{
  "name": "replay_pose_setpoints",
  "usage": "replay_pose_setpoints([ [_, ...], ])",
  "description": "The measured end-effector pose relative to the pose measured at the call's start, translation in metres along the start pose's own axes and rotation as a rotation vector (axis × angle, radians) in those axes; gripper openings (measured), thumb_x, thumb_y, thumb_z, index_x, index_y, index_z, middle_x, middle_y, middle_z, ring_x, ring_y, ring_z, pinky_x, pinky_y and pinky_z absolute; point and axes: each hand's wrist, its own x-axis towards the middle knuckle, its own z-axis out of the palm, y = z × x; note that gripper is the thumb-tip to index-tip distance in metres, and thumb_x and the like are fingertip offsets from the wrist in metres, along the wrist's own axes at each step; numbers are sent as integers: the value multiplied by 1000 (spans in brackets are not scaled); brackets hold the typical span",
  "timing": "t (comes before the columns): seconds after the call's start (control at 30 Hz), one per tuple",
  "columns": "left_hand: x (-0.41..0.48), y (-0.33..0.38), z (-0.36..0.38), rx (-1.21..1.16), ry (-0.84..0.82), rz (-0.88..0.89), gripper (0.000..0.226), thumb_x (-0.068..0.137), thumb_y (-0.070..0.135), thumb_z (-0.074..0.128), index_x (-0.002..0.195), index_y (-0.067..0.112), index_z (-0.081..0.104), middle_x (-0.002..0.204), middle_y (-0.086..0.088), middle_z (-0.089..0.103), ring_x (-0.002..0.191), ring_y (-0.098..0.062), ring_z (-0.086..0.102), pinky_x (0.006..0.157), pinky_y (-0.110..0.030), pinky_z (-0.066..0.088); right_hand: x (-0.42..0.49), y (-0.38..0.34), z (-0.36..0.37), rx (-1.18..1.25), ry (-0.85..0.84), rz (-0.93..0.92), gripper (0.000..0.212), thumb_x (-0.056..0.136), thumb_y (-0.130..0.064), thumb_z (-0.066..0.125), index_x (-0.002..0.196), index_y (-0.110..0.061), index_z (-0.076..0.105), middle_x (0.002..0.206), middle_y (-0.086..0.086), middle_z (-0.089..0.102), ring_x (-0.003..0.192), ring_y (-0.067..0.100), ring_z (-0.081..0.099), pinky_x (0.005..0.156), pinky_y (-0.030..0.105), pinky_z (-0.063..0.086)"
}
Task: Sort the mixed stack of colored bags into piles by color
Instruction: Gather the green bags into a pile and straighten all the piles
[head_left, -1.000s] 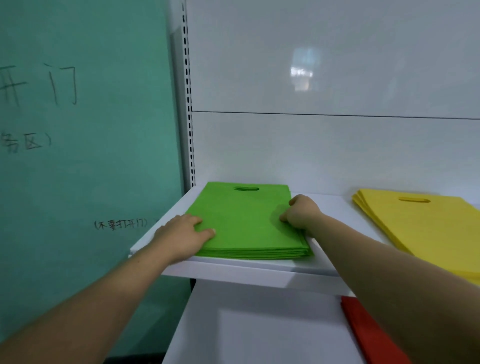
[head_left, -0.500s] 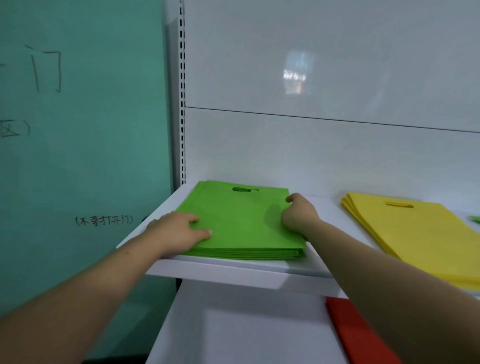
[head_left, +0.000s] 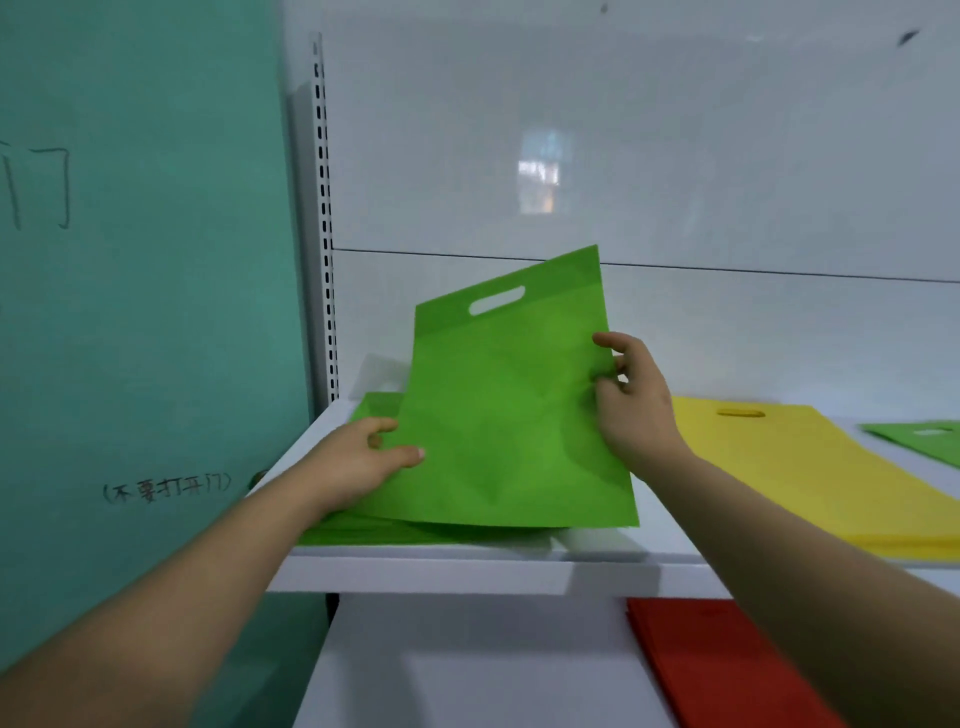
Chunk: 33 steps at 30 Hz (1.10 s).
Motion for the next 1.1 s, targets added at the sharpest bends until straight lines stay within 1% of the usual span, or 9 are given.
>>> replay_pose_setpoints([
  [0.07,3,11,5,-178,58,28,54,81,29,72,130,21,52,134,-13,52,111,-21,55,96,-29,40,4,-8,-20,28,57,-9,52,87,4,39,112,-41,51,101,2,52,66,21,50,56,30,42],
  [0.13,-1,26,14,-302,89,71,45,82,19,72,124,19,56,128,-16,55,114,-23,55,99,-31,40,5,-12,-43,33,102,-6,50,88,4,40,111,-39,50,103,6,53,69,22,51,56,29,43],
  [0.3,-15,78,54,-390,52,233,44,82,0,67,123,14,59,129,-13,55,123,-22,51,108,-38,39,4,-9,-118,-35,208,-3,48,89,2,40,115,-36,51,104,7,54,73,23,53,61,33,44],
  [0.4,-25,112,91,-320,54,332,49,81,-1,67,127,14,57,126,-9,58,105,-17,58,93,-23,46,-5,-4,-173,-128,267,19,38,93,-10,49,125,-30,51,100,3,54,71,16,51,65,28,41],
  [0.5,-45,153,138,-225,33,429,52,83,-1,65,131,12,54,119,-4,60,93,-13,57,69,-8,43,-22,1,-238,-317,286,59,42,94,-25,58,135,-25,47,110,-1,52,91,16,51,78,24,37],
  [0.67,-91,221,225,-181,-33,529,54,83,-1,64,134,8,51,134,-9,55,116,-18,55,97,-21,40,-62,14,-358,-527,317,144,46,95,-24,56,139,-20,44,123,8,56,93,19,49,76,23,35],
  [0.77,-121,260,281,-152,-81,584,54,83,1,64,135,8,50,136,-9,53,119,-16,52,87,-9,32,-88,22,-431,-607,348,199,48,95,-25,56,140,-19,43,129,10,56,103,24,53,82,26,38],
  [0.9,-159,305,350,-156,-148,634,53,84,1,63,135,8,50,134,-9,55,113,-13,52,79,-7,31,-122,29,-517,-704,386,261,48,96,-26,54,142,-19,41,119,7,57,88,17,49,73,22,36],
  [1.1,-185,358,424,-140,-226,663,54,84,4,64,136,10,50,136,-8,53,122,-20,52,93,-18,36,-142,49,-609,-745,451,324,48,94,-26,56,140,-18,43,127,13,57,109,28,55,88,32,43],
])
